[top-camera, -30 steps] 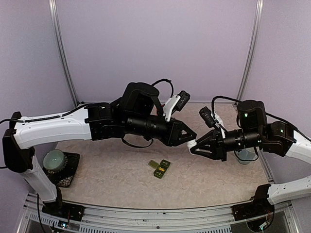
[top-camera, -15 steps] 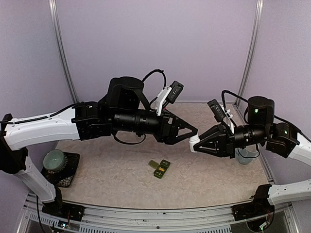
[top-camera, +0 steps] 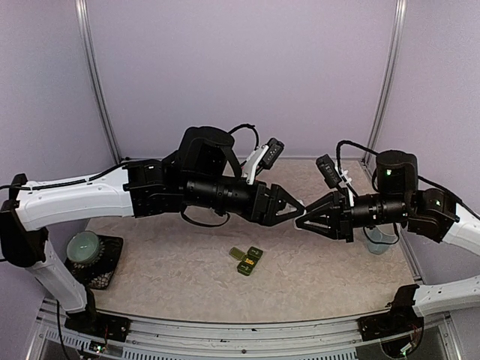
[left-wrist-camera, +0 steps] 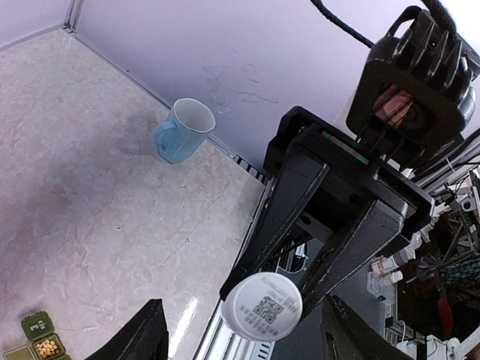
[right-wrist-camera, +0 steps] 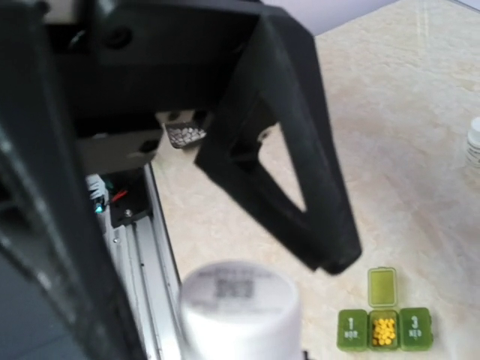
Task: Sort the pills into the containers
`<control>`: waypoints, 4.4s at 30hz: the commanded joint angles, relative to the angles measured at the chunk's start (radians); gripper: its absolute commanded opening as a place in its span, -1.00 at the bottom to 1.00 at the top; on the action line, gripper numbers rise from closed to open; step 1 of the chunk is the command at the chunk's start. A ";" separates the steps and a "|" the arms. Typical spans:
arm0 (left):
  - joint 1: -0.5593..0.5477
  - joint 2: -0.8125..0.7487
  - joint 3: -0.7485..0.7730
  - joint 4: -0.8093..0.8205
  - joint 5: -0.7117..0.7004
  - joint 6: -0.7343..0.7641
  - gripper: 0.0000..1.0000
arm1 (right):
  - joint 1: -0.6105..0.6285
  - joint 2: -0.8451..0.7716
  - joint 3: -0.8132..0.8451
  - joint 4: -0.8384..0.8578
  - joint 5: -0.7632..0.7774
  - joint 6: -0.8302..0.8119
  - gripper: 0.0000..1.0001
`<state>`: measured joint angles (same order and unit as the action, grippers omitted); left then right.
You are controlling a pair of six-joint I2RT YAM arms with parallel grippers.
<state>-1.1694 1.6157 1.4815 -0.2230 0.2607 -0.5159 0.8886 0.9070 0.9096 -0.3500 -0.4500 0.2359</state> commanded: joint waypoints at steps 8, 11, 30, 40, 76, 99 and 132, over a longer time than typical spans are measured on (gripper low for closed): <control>-0.016 0.059 0.091 -0.005 0.043 -0.003 -0.01 | -0.007 0.006 0.007 -0.012 0.025 -0.013 -0.99; -0.016 0.059 0.088 -0.007 0.040 0.000 -0.13 | -0.007 -0.002 0.000 -0.014 0.037 -0.014 -0.99; -0.095 -0.021 -0.001 0.135 0.237 0.296 -0.55 | -0.008 -0.072 -0.008 0.149 -0.392 0.030 -0.97; -0.190 -0.055 0.028 0.026 0.418 0.581 -0.20 | -0.007 -0.079 -0.068 0.443 -0.770 0.283 -0.96; -0.097 0.048 0.132 0.018 -0.139 0.152 0.98 | -0.004 -0.020 0.037 -0.011 -0.029 -0.030 -0.98; -0.105 -0.010 0.079 0.048 -0.116 0.092 0.97 | -0.004 -0.024 0.038 -0.022 0.065 -0.025 -0.99; -0.115 0.056 0.077 0.179 0.032 0.055 0.97 | -0.004 0.033 0.008 0.070 -0.050 0.006 -1.00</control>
<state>-1.2686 1.6547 1.5620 -0.1074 0.2050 -0.4454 0.8871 0.9268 0.9287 -0.3321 -0.5224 0.2264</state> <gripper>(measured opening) 0.986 0.211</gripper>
